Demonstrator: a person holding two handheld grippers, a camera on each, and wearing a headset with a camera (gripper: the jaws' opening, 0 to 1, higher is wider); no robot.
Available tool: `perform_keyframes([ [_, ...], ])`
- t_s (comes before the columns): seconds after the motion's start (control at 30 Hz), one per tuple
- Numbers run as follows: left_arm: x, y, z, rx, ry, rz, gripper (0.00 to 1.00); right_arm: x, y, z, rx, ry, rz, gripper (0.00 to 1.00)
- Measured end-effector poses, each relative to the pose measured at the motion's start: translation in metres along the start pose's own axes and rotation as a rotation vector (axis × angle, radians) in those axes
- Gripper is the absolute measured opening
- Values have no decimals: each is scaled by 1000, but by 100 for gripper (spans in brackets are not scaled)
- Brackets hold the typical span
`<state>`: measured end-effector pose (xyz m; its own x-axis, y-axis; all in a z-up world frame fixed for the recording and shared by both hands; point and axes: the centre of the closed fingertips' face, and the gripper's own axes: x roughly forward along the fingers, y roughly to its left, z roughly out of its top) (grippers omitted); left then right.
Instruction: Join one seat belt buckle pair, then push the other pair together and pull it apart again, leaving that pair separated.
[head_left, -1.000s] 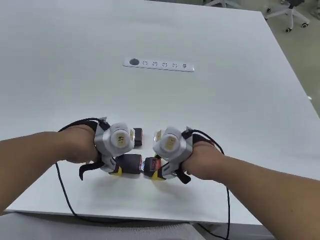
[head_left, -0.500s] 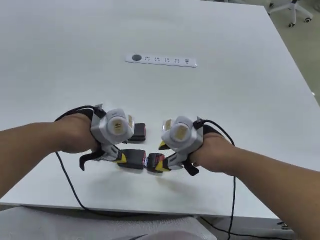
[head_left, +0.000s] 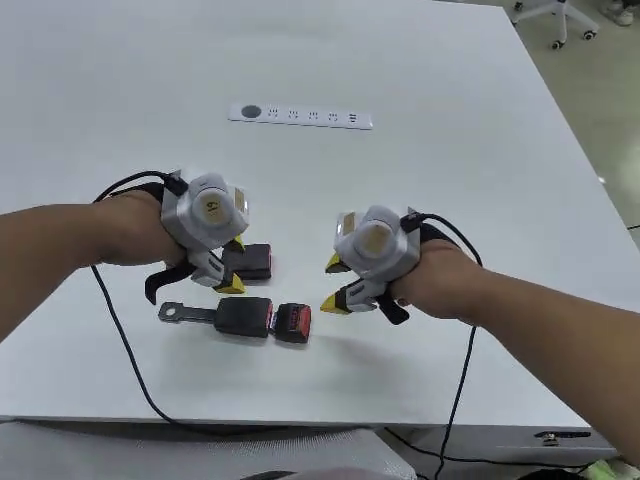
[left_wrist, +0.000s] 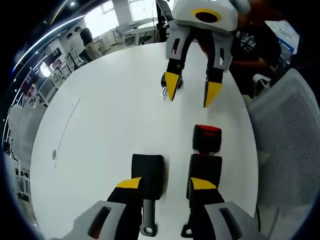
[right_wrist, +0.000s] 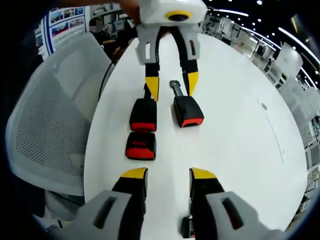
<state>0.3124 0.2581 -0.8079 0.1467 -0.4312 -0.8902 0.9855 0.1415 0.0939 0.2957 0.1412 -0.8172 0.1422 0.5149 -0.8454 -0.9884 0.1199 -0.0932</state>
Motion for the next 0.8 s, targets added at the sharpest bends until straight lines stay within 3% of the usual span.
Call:
perform_keyframes([
  [0.2,1,17,-1,-19,-9,18,37,-10,-19,-36,17,57,-20,34],
  [0.47,16,30,-9,-29,11,-16,38,-30,-36,-86,51,127,-35,37],
  [0.63,25,31,-20,-16,40,-47,39,-34,-49,-99,84,131,-38,38],
  [0.7,28,35,-29,2,75,-42,38,-32,-48,-100,89,129,-31,38],
  [0.8,30,30,-30,9,86,-65,38,-26,-41,-99,79,129,12,37],
])
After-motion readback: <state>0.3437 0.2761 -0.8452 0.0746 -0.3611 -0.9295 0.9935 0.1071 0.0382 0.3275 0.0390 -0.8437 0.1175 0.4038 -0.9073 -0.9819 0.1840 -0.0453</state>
